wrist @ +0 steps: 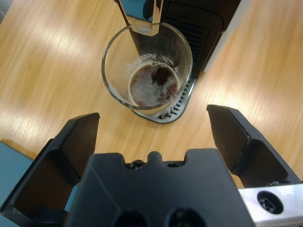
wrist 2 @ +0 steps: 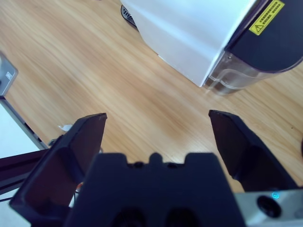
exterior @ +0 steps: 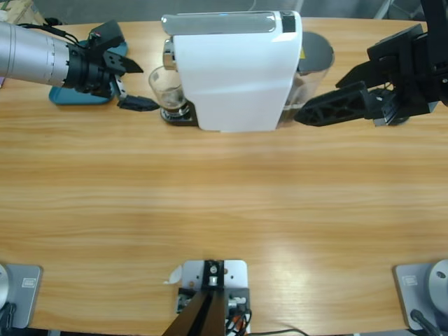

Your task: Pour coffee

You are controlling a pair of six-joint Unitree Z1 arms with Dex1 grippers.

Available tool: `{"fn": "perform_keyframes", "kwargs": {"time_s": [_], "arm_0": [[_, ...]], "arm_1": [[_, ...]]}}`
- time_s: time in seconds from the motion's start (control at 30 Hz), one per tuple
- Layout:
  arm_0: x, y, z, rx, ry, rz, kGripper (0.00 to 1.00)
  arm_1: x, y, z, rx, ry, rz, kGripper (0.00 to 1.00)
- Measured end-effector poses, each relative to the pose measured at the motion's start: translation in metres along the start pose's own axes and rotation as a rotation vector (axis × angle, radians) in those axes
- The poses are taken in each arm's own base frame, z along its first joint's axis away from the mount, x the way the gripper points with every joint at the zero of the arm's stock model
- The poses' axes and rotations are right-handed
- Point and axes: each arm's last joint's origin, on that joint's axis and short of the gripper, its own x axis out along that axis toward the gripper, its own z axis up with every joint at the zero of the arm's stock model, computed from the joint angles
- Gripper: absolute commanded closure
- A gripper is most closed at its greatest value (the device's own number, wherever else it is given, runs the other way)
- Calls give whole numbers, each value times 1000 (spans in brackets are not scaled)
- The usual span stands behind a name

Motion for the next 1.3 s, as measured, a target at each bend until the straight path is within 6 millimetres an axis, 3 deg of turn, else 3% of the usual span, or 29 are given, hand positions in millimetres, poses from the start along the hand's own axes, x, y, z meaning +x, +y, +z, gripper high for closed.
{"fn": "perform_keyframes", "kwargs": {"time_s": [0.27,1.3], "arm_0": [[6,8,9,4,-21,10,0],[30,3,21,-31,-27,-50,31]], "arm_1": [[0,0,0,0,1,3,0],[8,-2,-5,3,22,1,0]]}}
